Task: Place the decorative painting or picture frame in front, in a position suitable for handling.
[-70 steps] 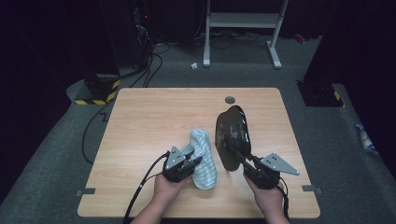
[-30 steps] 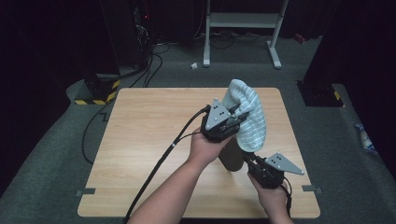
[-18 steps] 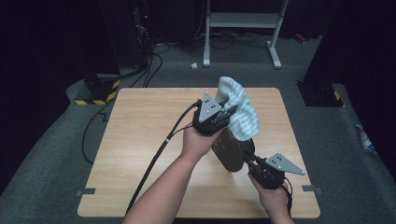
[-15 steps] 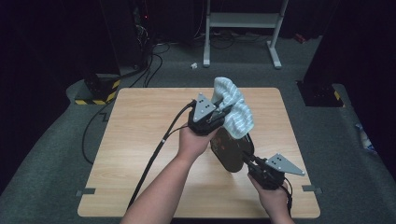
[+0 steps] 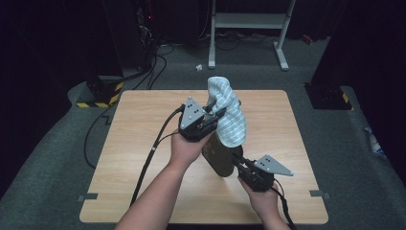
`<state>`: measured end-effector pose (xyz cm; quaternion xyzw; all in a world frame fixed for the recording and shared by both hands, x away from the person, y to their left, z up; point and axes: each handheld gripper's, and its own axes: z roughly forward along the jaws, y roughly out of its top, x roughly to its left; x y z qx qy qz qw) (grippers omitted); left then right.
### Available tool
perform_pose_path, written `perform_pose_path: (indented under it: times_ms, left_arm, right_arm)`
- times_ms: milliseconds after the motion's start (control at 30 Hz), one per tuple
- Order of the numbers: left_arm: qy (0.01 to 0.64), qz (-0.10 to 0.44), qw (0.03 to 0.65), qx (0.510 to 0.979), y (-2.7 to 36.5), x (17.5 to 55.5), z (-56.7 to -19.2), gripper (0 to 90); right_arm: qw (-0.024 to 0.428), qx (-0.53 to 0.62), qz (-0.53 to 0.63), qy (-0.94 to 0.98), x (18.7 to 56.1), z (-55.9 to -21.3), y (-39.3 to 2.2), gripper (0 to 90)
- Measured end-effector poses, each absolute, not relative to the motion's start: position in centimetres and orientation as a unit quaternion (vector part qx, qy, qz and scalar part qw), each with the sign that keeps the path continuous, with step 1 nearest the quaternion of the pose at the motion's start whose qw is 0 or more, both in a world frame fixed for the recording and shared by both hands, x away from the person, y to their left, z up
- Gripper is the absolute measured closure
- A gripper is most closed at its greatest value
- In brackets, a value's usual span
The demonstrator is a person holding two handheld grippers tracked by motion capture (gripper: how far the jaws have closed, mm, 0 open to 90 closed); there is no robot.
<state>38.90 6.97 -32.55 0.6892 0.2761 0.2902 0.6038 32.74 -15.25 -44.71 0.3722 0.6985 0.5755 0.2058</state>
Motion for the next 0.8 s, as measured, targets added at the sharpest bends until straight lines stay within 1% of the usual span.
perform_pose_path:
  times_ms: [100, 233, 433, 800]
  left_arm:
    - [0.269, 0.299, 0.597, 0.694, 6.9, 38.3, -33.0, 67.9]
    - [0.283, 0.297, 0.596, 0.691, 8.1, 39.0, -33.8, 68.1]
    - [0.302, 0.309, 0.589, 0.683, 9.8, 39.8, -33.8, 68.8]
    - [0.342, 0.313, 0.569, 0.679, 12.2, 41.3, -35.1, 68.9]
  right_arm:
    - [0.202, 0.37, 0.576, 0.7, 33.1, -44.7, -14.3, 78.0]
    - [0.2, 0.367, 0.577, 0.702, 33.1, -44.8, -13.5, 78.0]
    - [0.201, 0.364, 0.577, 0.703, 32.9, -44.9, -13.5, 77.9]
    - [0.198, 0.356, 0.578, 0.707, 32.4, -45.0, -13.8, 77.8]
